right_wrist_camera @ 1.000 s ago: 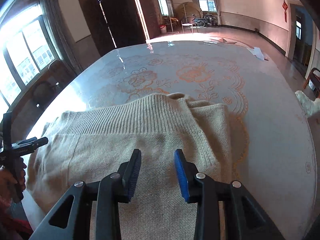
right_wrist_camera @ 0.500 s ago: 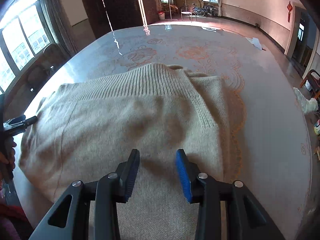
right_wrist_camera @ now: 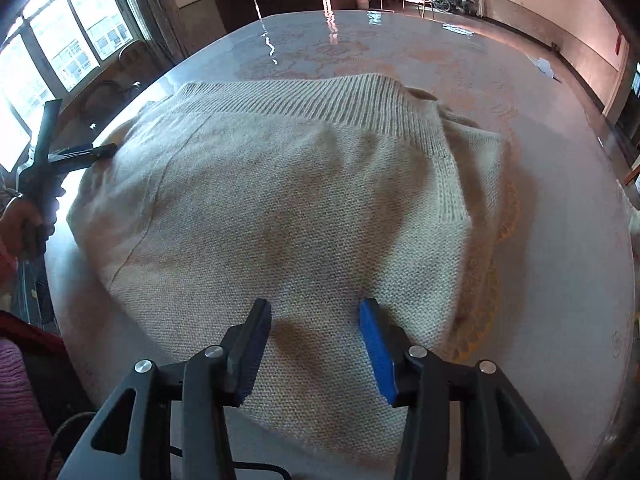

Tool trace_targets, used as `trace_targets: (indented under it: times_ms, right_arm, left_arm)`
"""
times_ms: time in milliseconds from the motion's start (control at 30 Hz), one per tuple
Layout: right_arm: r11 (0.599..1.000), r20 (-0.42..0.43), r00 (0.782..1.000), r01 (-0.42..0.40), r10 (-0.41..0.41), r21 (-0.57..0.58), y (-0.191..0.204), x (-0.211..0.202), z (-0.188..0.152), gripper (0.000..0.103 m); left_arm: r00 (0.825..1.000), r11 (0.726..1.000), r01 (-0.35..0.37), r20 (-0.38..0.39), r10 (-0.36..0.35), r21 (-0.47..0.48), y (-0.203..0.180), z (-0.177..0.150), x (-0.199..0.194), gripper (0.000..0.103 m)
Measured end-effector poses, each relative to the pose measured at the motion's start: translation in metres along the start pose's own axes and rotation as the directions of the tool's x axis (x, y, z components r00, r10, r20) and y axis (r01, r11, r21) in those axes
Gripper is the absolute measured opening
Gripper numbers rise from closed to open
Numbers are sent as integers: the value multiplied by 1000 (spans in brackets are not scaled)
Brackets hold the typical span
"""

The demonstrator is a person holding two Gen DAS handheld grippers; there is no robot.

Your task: Fold clothes

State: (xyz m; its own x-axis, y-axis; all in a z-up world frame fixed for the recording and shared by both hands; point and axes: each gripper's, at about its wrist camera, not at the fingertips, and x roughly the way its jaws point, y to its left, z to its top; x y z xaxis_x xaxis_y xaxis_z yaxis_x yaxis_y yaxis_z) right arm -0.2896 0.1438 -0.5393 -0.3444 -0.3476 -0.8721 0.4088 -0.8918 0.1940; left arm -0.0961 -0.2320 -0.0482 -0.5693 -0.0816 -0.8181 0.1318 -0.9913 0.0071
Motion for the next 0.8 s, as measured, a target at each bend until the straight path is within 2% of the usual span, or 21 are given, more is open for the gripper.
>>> trace_targets:
  times_ms: [67,133,167,233,300,367,433,500,667,800]
  right_arm:
    - [992,64,996,-63,57,106,-18,-15,3,47]
    - [966,130,987,-122,94,227,-39,-28,8,47]
    - [952,137,986,-132,97,276,-48,-30,10,47]
    - [927,128,987,-133,93,352,-61,-28,18,47]
    - [925,124,989,-122,82,360,-61,-26,24,49]
    - [946,122,989,-117,84,302,-52,-18,36,49]
    - [965,108,993,-72,46,253,-43,-7,44,49]
    - [966,89,996,-35,13,255,-42,-1,45,49]
    - [932,139,986,-130,87,337,-82,-12,46,50]
    - [895,73,992,-121,100,430,-121,-10,40,52]
  left_arm:
    - [1000,998,-1,-11,0,-69,15,10,-5,103]
    - [1000,994,2,-13,-3,-111,26,18,-9,103]
    - [1000,991,3,-15,-5,-132,32,22,-11,103]
    - [1000,995,11,-17,-13,-102,24,25,-13,103]
    - [1000,999,16,1,-16,-49,6,30,-13,103]
    - [1000,1000,22,8,-22,9,-5,23,-8,103]
    - [1000,997,1,-9,0,83,-28,26,19,103]
    - [995,986,-70,-63,80,148,-41,18,35,103]
    - [994,997,49,-102,-42,58,-10,19,25,103]
    - [989,993,16,-146,2,117,6,23,29,103]
